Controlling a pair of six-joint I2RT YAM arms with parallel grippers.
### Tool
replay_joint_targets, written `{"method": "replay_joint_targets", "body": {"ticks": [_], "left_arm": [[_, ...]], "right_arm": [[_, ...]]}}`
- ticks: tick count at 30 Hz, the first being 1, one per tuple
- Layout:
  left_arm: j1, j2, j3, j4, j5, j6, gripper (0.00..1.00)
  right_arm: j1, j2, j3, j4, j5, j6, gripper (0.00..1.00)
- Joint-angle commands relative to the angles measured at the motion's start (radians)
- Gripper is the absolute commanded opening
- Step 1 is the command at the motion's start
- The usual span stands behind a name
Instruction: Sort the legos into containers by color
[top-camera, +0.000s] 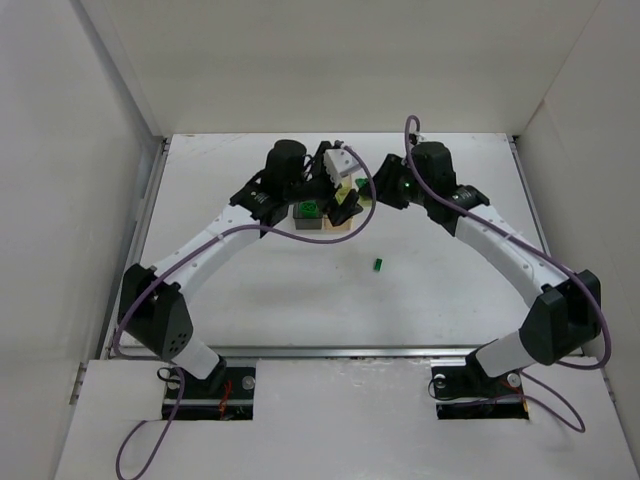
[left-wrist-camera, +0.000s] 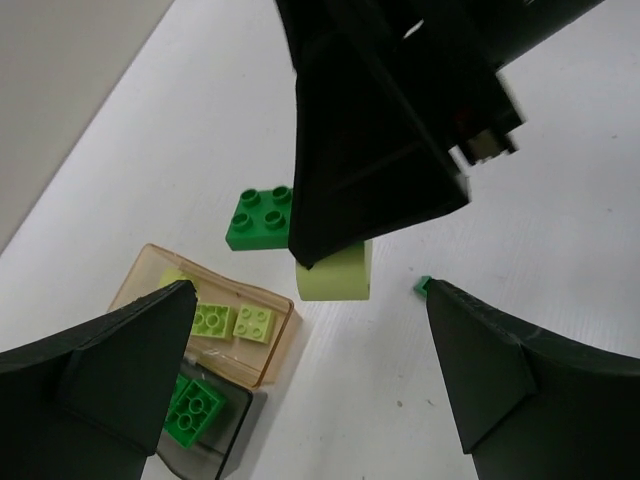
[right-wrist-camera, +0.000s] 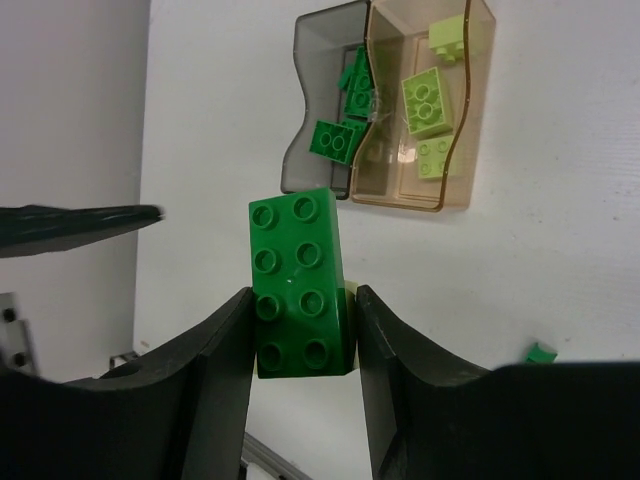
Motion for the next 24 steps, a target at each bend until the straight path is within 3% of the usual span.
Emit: {"method": "replay_joint_targets", "body": {"ticks": [1, 8, 17, 19, 20, 24], "left_arm": [[0.010, 0.037, 0.005, -0.001, 0.007, -0.028, 0.99], [0.001, 0.037, 0.005, 0.008, 0.021, -0.037, 0.98], [0.001, 0.037, 0.024, 0.017, 0.053, -0.077, 0.85], [0.001, 0.037, 0.024, 0.017, 0.063, -0.086, 0.76], [0.001, 0.037, 0.024, 0.017, 0.063, -0.096, 0.61], [0.001, 0.037, 0.024, 0.008, 0.050, -0.096, 0.27]], "right_arm": [[0.015, -0.056, 0.036, 0.064, 0.025, 0.064, 0.00], [0.037, -0.076, 0.027, 0.075, 0.038, 0.089, 0.00], [0.069, -0.065, 0.027, 0.085, 0.047, 0.089, 0.00], [0.069, -0.065, 0.027, 0.086, 0.047, 0.089, 0.00], [0.069, -0.065, 0.027, 0.095, 0.038, 0.089, 0.00], [0.069, -0.065, 0.027, 0.095, 0.038, 0.089, 0.00]]}}
